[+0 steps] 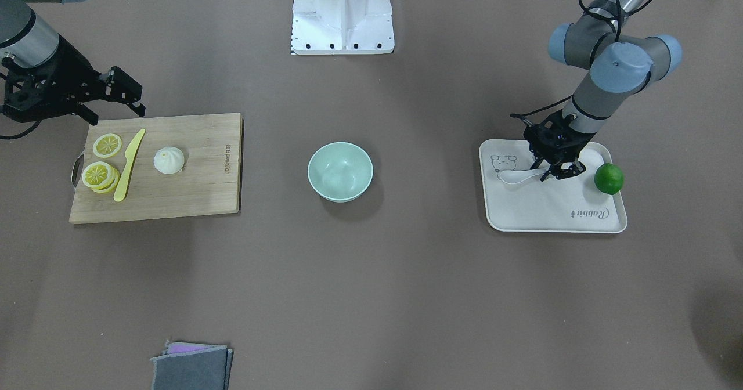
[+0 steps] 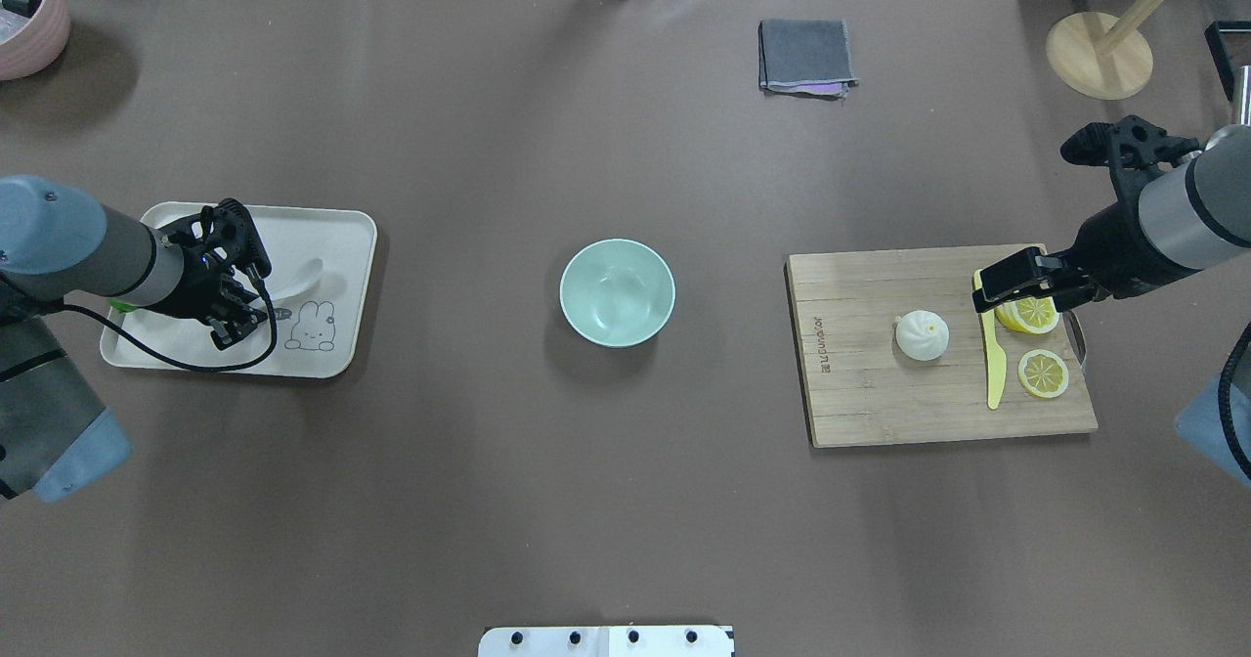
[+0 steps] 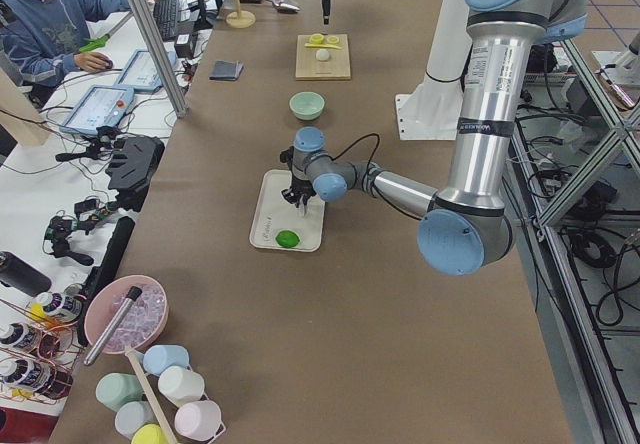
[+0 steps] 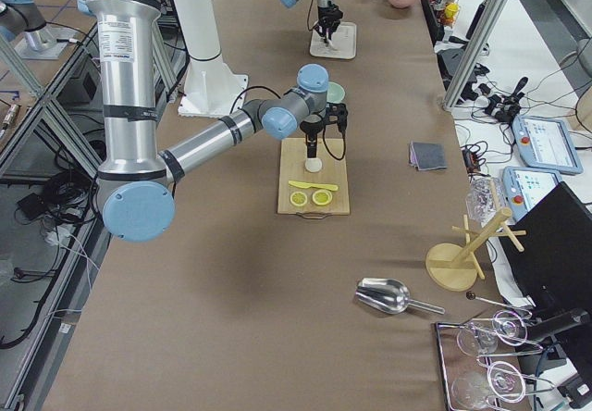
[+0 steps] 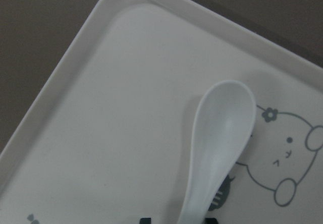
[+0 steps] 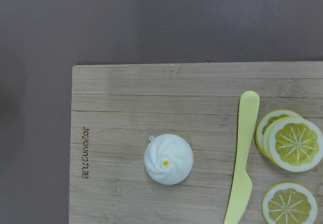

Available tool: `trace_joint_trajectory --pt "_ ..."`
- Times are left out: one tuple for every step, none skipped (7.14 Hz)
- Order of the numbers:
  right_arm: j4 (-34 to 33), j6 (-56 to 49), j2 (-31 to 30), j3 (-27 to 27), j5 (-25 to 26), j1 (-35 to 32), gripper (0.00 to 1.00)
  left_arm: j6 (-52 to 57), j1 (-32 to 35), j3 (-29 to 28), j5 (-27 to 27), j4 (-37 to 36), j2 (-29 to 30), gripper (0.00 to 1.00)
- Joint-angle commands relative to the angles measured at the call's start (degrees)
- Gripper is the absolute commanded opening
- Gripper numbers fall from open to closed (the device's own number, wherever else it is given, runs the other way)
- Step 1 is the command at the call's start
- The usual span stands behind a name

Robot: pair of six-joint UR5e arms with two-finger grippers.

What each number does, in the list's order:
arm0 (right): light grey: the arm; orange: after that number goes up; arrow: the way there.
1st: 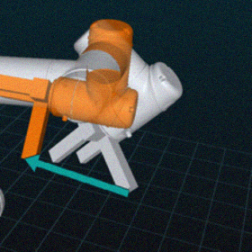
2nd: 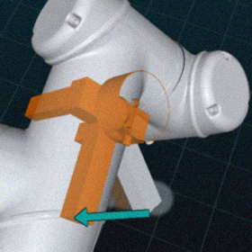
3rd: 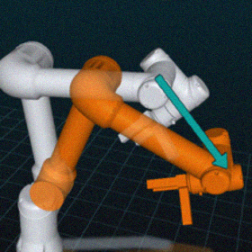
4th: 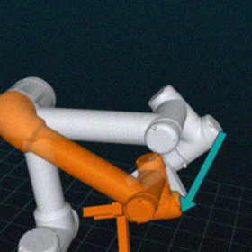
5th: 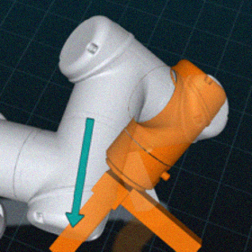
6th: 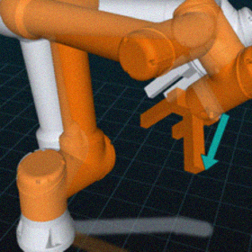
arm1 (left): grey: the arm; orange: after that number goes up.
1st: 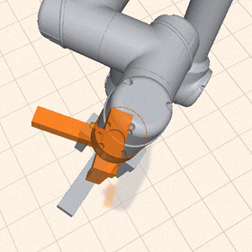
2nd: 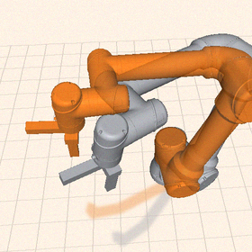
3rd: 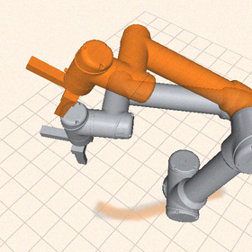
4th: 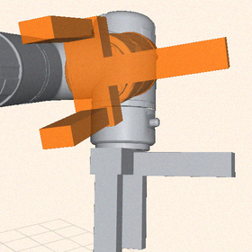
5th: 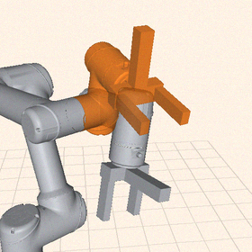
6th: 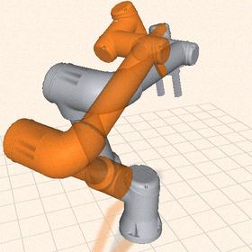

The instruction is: Put spoon and bun in bowl

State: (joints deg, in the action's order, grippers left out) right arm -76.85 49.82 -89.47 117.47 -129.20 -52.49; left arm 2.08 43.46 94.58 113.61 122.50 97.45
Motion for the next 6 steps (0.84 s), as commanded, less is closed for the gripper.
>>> trace_joint_trajectory --pt "-0.1 0.1 -0.2 0.0 0.0 0.0 1.0 -3.4 0.0 1.6 0.5 -0.4 0.0 0.0" --pt "-0.2 0.7 0.2 -0.2 1.7 1.0 1.0 -6.4 0.0 4.8 3.3 -4.8 1.2 0.0" --pt "-0.2 2.7 0.5 -0.3 3.5 2.9 1.0 -11.1 0.0 8.7 4.1 -11.1 5.1 0.0" --pt "-0.1 3.6 0.8 -0.6 4.9 4.8 1.0 -16.6 -0.2 9.4 4.1 -15.5 10.6 0.0" --pt "0.0 3.7 0.9 -1.4 6.8 6.9 1.0 -21.9 -2.3 9.5 3.8 -16.4 13.4 0.0" --pt "0.0 3.6 1.9 -2.6 7.6 7.8 1.0 -26.5 -3.8 9.4 3.5 -16.5 15.7 0.0"
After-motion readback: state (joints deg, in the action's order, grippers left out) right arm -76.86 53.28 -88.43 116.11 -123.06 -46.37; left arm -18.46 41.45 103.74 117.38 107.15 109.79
